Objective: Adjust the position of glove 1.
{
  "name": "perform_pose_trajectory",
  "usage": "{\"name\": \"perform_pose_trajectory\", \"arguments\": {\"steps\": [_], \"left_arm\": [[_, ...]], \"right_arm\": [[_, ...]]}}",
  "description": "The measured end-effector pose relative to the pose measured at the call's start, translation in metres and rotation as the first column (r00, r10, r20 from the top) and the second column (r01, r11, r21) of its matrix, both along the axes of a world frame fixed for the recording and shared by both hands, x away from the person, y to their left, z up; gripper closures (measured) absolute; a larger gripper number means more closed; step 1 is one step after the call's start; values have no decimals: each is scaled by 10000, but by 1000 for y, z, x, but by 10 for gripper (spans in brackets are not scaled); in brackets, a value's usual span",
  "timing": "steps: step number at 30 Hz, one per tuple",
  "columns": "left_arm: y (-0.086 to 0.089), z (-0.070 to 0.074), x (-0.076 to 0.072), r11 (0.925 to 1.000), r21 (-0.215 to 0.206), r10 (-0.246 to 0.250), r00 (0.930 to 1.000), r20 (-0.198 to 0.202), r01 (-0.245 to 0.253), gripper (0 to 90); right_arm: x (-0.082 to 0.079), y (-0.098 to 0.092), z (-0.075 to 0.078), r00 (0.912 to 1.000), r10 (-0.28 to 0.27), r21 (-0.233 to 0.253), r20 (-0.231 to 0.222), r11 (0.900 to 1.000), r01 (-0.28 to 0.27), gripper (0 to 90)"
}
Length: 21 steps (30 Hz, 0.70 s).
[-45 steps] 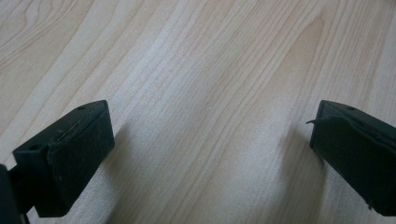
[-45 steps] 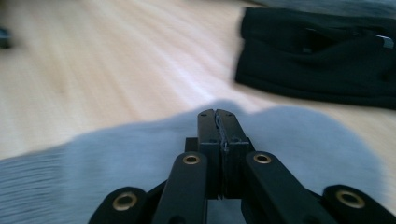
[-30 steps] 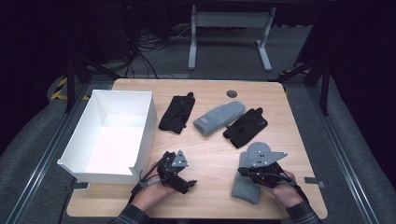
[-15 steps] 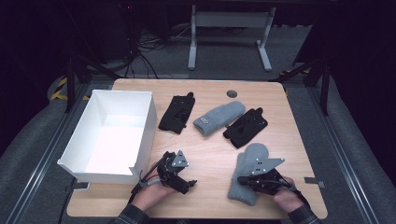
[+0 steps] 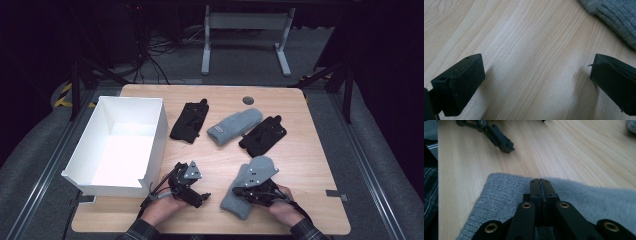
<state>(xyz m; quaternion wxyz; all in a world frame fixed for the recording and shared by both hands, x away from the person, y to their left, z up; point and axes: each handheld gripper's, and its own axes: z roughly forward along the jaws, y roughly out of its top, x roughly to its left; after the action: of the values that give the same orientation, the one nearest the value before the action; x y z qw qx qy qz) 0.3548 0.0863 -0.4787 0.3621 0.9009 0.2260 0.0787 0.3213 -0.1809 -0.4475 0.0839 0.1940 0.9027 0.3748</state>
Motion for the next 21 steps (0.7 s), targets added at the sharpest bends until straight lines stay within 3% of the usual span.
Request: {"name": "perform_pose_trajectory", "arguments": {"steps": [6,10,12,17,21], "left_arm": [[0,0,0,10000,33,37,10000,-41,-37,2],[0,0,0,10000,37,38,10000,-36,-38,2],[0,0,0,10000,32,32,10000,-28,-32,2],[0,0,0,10000,33,31,10000,-35,-31,2],[0,0,0,10000,10,-11,10000,7,11,2]], "right_arm": [[12,19,-2,9999,-133,192,32,9997,132,900],[13,21,0,9998,-173,381,115,9991,169,898],[12,16,5,9995,-257,560,167,9981,248,816],[14,1,12,9969,-688,585,378,9961,665,710],[15,-17,17,9894,-1301,669,639,9898,1258,560]]}}
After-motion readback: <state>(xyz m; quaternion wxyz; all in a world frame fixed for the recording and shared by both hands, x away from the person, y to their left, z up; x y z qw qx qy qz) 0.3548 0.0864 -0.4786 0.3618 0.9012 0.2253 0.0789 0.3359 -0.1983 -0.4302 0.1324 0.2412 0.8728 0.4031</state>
